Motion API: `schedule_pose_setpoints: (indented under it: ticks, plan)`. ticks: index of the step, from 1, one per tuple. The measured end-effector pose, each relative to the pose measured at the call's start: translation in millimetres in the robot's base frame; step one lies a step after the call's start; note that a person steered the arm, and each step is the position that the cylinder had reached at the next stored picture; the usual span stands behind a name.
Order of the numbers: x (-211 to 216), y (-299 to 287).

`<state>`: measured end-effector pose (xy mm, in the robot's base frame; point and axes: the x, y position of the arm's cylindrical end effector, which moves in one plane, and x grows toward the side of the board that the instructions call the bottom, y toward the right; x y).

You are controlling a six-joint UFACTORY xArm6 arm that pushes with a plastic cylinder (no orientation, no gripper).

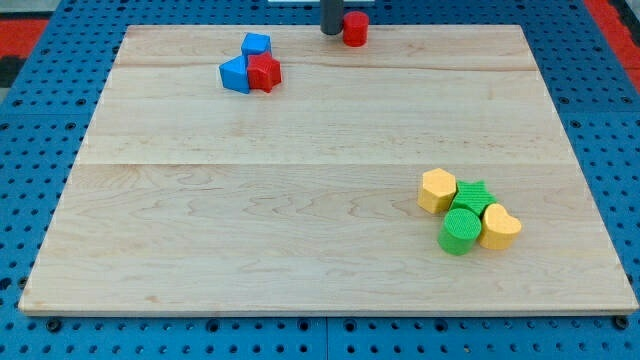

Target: Push the red star into the blue cube

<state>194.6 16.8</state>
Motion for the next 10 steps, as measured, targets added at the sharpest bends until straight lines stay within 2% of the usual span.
schedule_pose_setpoints:
  ticks: [1, 3, 4, 5, 6, 9, 10]
  plan:
    - [31.4, 2.6]
    - [130.5, -13.8]
    - [118.2, -76.8]
    - [96.0, -111.1]
    - [121.5, -120.3]
    - [109.4, -273.9]
    - [109.1, -240.7]
